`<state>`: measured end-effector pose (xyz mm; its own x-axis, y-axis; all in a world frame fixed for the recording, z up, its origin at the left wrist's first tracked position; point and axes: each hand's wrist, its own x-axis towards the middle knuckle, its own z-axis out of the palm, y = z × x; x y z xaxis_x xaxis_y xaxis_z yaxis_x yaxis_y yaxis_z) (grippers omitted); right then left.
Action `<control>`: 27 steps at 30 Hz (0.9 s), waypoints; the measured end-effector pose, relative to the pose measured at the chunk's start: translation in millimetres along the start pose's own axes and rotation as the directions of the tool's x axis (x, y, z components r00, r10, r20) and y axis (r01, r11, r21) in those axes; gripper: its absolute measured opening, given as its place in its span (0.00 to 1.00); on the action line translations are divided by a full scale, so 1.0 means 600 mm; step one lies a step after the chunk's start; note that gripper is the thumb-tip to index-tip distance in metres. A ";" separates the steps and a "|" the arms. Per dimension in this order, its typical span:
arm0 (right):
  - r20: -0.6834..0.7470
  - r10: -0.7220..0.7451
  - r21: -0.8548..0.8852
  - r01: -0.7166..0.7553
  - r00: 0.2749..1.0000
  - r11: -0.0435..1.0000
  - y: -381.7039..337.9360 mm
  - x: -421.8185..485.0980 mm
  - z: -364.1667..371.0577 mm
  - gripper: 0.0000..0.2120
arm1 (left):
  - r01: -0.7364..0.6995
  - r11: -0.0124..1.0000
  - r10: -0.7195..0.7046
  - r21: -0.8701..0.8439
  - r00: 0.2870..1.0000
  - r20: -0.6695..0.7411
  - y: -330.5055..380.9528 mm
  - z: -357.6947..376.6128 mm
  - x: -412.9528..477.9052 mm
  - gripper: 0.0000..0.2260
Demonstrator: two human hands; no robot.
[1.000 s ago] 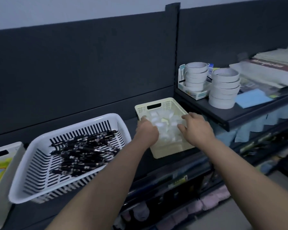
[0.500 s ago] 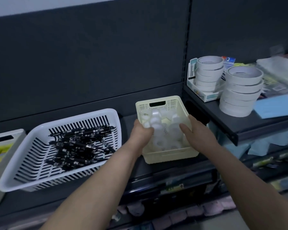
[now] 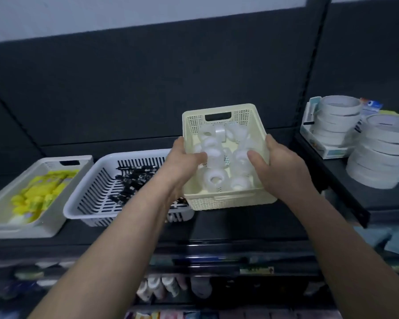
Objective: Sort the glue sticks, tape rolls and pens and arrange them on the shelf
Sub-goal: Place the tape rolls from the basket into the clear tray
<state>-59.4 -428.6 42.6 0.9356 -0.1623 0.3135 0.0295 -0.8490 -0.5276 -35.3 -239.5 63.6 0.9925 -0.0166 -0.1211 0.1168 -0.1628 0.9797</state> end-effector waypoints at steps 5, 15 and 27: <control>0.067 -0.190 0.037 0.188 0.979 0.981 -0.122 -0.019 0.044 0.21 | -0.012 1.000 0.012 0.005 0.981 -0.195 -0.010 -0.129 -0.061 0.15; 0.215 -0.459 0.166 0.431 0.862 0.887 -0.440 -0.134 0.216 0.21 | 0.066 0.998 -0.055 0.000 0.835 -0.548 -0.094 -0.460 -0.237 0.15; 0.347 -0.673 0.380 0.558 0.653 0.737 -0.851 -0.344 0.436 0.17 | 0.142 0.986 -0.151 -0.084 0.570 -0.808 -0.221 -0.873 -0.459 0.19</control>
<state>-175.5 170.2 40.7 0.7131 0.6404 0.2855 0.6779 -0.5257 -0.5140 -305.1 303.3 50.6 0.5772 0.8119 -0.0878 0.2588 -0.0800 0.9626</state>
